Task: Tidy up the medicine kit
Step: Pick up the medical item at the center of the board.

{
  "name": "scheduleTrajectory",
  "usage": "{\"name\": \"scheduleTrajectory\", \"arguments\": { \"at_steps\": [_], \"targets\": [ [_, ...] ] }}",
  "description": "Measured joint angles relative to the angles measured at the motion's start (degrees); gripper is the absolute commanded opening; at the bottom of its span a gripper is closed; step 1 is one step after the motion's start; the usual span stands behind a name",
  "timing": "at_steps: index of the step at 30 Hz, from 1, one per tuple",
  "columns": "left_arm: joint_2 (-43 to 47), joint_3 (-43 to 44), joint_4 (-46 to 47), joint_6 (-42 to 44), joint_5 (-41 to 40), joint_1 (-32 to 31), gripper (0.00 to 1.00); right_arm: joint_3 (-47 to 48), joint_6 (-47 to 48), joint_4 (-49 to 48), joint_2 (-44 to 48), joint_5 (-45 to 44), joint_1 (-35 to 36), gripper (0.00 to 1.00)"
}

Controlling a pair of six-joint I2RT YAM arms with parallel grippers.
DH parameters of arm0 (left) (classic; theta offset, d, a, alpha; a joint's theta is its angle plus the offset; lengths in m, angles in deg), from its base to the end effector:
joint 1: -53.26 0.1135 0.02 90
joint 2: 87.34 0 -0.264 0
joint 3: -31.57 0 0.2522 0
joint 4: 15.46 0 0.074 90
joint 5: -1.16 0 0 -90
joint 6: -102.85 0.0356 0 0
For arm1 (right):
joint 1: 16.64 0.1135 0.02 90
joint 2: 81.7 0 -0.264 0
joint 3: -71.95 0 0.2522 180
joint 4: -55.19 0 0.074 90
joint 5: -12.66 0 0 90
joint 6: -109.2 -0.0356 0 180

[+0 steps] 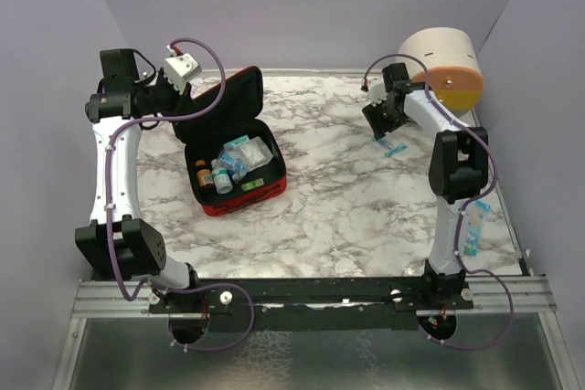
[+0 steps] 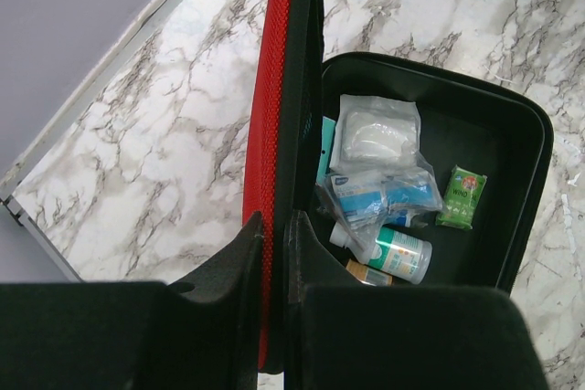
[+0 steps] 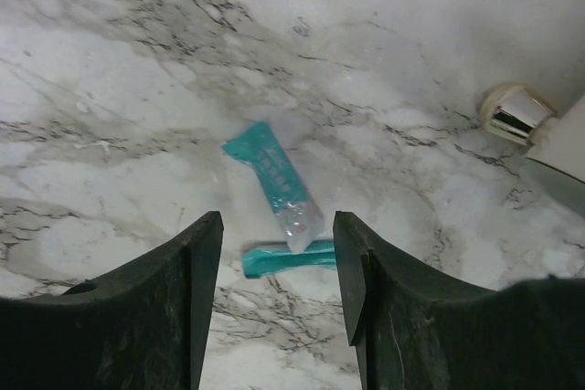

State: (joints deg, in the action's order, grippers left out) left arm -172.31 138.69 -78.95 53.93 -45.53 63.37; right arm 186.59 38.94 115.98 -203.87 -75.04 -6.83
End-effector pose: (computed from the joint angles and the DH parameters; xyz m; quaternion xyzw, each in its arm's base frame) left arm 0.3050 0.0296 0.4056 0.3726 0.7755 -0.1378 0.4906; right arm 0.4442 0.0783 0.2021 -0.2541 0.9485 0.0034 0.1890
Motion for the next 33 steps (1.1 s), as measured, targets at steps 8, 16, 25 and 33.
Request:
{"name": "scheduleTrajectory", "arguments": {
  "at_steps": [8,16,25,33],
  "targets": [
    [0.4,-0.4,0.0,0.0,-0.1,0.0,0.0,3.4,4.3,1.0,-3.2,1.7,-3.1,0.48],
    [0.5,-0.5,0.1,0.0,-0.3,0.0,0.0,1.4,6.0,1.4,-3.5,5.0,-3.3,0.47],
    [0.5,-0.5,0.0,0.0,-0.3,0.0,0.0,-1.3,7.0,1.9,-3.9,6.4,-3.2,0.25],
    [0.5,-0.5,0.1,0.0,-0.3,0.0,0.0,0.5,5.3,2.6,-4.7,7.6,-3.2,0.01]
  ]
}}
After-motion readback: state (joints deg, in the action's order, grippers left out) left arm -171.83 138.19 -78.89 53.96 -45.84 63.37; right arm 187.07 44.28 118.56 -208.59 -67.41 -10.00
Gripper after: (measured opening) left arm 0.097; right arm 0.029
